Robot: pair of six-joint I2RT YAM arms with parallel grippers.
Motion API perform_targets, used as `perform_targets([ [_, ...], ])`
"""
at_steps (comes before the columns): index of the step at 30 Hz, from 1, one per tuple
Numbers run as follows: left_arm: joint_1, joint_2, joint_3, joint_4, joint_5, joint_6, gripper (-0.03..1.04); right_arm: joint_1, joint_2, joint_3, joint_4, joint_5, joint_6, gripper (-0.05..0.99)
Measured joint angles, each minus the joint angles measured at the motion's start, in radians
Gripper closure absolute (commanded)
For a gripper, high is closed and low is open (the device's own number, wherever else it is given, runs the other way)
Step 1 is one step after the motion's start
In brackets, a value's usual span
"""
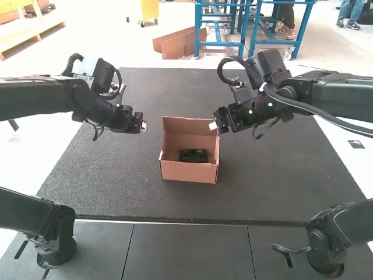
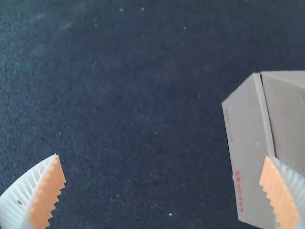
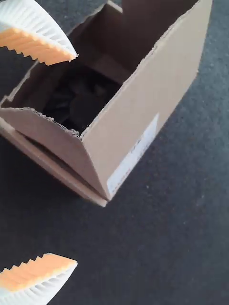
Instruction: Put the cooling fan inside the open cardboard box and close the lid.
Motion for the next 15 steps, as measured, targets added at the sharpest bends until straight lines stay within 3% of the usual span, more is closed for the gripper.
perform_targets([
  [9,-0.006,0.093,0.175,0.056,-0.020,0.000,0.04,-0.009,-0.224,-0.065,-0.005,0.059,-0.022,0.02],
  [15,-0.067,0.190,0.236,0.074,-0.019,0.005,0.04,-0.010,-0.330,-0.082,-0.046,0.069,-0.018,0.02],
])
